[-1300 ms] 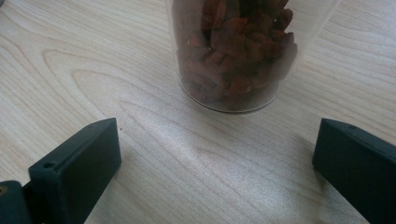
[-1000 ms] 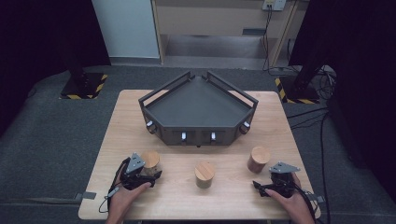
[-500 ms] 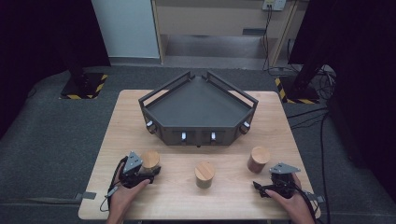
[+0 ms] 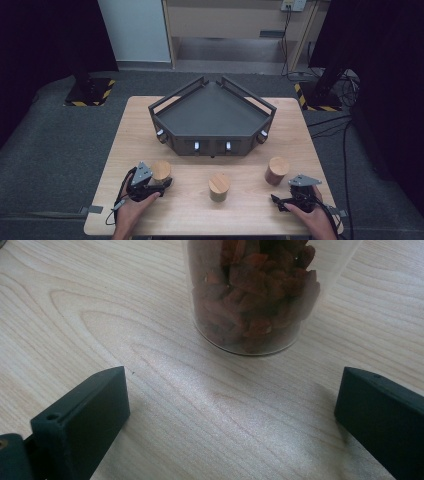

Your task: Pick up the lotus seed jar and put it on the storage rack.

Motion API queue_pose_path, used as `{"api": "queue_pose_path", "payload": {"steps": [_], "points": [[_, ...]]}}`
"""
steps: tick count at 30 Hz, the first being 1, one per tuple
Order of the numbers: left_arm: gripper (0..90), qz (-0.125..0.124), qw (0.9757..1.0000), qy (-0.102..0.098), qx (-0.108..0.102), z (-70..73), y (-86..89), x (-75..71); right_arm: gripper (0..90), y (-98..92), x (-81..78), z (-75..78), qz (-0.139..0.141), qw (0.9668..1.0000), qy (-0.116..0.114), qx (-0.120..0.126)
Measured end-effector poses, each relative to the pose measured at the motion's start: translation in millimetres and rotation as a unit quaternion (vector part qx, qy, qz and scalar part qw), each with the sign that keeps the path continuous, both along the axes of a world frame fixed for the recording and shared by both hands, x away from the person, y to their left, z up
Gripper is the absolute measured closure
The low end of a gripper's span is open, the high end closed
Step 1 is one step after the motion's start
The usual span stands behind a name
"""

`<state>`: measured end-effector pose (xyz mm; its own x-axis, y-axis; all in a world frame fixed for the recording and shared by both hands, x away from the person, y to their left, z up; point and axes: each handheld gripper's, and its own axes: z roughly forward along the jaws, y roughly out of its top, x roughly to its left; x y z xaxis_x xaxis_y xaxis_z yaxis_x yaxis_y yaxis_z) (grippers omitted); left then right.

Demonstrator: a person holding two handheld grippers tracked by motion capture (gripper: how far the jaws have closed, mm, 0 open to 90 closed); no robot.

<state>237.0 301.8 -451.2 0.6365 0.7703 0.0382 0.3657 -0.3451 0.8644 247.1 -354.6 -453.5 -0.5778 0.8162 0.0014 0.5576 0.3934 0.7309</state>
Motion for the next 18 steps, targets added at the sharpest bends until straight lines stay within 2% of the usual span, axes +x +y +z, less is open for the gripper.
{"api": "queue_pose_path", "payload": {"steps": [8, 18], "points": [[24.6, -0.022, 0.9996, -0.002, 0.015, 7.6, -1.2, 2.7, 1.5, 0.0, 0.0, 0.0, 0.000, 1.0000, 0.000, 0.000], [24.6, -0.036, 0.9992, -0.006, 0.017, 15.5, -4.3, 11.2, 1.5, 0.0, 0.0, 0.0, 0.000, 1.0000, 0.000, 0.000]]}}
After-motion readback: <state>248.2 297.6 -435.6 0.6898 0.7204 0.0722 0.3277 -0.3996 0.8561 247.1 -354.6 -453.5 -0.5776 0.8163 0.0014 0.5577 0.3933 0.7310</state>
